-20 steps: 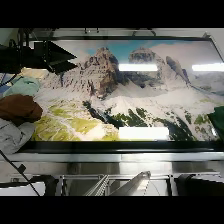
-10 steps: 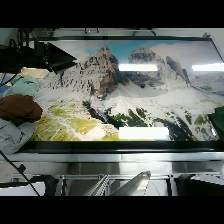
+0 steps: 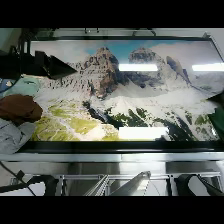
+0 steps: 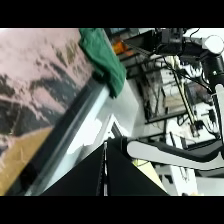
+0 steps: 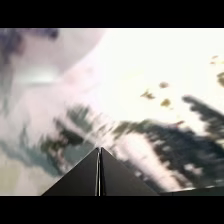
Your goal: Fold the shirts.
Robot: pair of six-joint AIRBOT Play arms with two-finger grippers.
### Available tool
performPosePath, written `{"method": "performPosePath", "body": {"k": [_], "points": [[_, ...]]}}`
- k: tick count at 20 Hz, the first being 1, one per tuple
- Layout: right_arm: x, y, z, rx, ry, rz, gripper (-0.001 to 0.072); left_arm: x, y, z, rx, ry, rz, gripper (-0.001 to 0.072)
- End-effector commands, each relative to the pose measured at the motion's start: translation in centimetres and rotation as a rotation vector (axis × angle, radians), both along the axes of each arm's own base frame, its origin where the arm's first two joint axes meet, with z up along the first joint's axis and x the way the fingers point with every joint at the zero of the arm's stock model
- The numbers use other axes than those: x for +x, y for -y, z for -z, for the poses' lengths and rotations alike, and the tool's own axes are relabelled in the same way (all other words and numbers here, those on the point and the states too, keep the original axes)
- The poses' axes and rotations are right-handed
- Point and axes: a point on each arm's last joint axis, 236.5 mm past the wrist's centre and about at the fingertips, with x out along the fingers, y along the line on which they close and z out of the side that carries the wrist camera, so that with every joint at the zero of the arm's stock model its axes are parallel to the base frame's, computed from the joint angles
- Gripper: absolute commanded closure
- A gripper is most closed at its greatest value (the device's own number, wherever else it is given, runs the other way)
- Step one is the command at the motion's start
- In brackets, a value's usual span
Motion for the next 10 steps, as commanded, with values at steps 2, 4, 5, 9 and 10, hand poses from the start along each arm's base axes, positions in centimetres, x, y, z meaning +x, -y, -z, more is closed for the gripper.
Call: {"method": "performPosePath", "body": {"k": [2,4,5,9,10], "points": [[-6.2,-12.1,5.4,0.005,0.059,-0.236,0.0692,-7.4,2.5,7.2,0.102,-0.104,0.02,0.0695],[-7.5,-13.7,6.8,0.002,0.035,-0.292,0.0692,-10.3,3.0,10.4,0.13,-0.177,0.001,0.0689],[-7.5,-14.0,6.9,0.005,0.03,-0.305,0.0692,-11.4,3.0,11.2,0.134,-0.2,-0.003,0.0689],[-7.6,-15.0,6.8,0.068,0.006,-0.306,0.0691,-13.1,3.0,11.9,0.13,-0.226,-0.001,0.0691],[-7.7,-15.3,6.6,0.084,0.005,-0.307,0.069,-13.1,3.0,11.7,0.128,-0.225,0.0,0.0691]]}}
